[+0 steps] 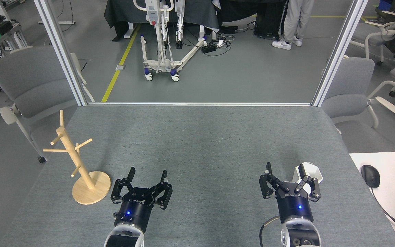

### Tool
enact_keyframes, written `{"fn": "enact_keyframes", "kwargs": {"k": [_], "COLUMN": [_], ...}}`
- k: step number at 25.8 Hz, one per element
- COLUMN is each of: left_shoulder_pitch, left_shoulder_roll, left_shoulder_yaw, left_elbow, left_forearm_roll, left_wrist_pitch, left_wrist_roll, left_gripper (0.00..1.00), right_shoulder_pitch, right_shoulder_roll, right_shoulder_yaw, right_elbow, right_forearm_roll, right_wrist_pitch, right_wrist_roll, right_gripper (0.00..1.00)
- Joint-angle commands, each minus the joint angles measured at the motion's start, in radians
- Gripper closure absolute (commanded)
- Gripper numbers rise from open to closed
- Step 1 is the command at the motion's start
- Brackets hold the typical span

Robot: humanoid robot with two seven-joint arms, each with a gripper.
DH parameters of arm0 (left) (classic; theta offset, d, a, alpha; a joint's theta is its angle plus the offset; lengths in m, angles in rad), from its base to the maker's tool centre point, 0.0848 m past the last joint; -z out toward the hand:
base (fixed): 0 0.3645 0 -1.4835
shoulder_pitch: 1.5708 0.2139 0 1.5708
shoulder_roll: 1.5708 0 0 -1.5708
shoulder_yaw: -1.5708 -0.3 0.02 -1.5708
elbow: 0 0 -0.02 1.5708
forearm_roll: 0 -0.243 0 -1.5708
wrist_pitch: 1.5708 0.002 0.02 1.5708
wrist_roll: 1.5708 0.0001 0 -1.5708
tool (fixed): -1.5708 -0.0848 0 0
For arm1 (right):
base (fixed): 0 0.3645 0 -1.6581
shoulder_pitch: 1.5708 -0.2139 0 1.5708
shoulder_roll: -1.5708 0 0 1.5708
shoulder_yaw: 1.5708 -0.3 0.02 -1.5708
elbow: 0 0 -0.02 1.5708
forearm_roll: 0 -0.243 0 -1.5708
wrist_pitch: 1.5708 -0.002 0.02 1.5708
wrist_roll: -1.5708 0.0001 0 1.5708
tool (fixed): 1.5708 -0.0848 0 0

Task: Hang cup on storage rack
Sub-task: 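Move the right gripper down over the white hexagonal cup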

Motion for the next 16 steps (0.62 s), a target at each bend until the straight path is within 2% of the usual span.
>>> {"fn": "enact_keyframes", "kwargs": {"k": [1,10,12,16], "left_shoulder_pitch": [0.001,-0.005,-0.005,-0.005], "left_shoulder_roll": [0.002,-0.001,0.000,-0.001], "left_shoulder_yaw": [0.003,-0.005,-0.005,-0.006], "left_elbow": [-0.004,-0.003,-0.006,-0.006], "left_forearm_roll": [0.003,0.002,0.002,0.002], "left_wrist_pitch": [-0.001,-0.001,-0.002,-0.004], "left_wrist_roll": [0.005,-0.011,-0.009,-0.009], "left_gripper": [0.00,0.00,0.00,0.00], "right_shoulder_pitch": [0.002,0.021,0.053,0.064], "right_shoulder_roll": [-0.002,-0.013,-0.048,-0.111], "right_shoulder_yaw": [0.000,0.002,-0.015,-0.089], "right_elbow": [-0.003,-0.016,-0.016,0.011], "right_forearm_roll": [0.000,0.001,0.001,-0.017], "right_wrist_pitch": [-0.001,0.010,0.010,0.003], "right_wrist_roll": [-0.001,-0.001,-0.001,-0.002], "right_gripper": [0.00,0.00,0.00,0.00]}}
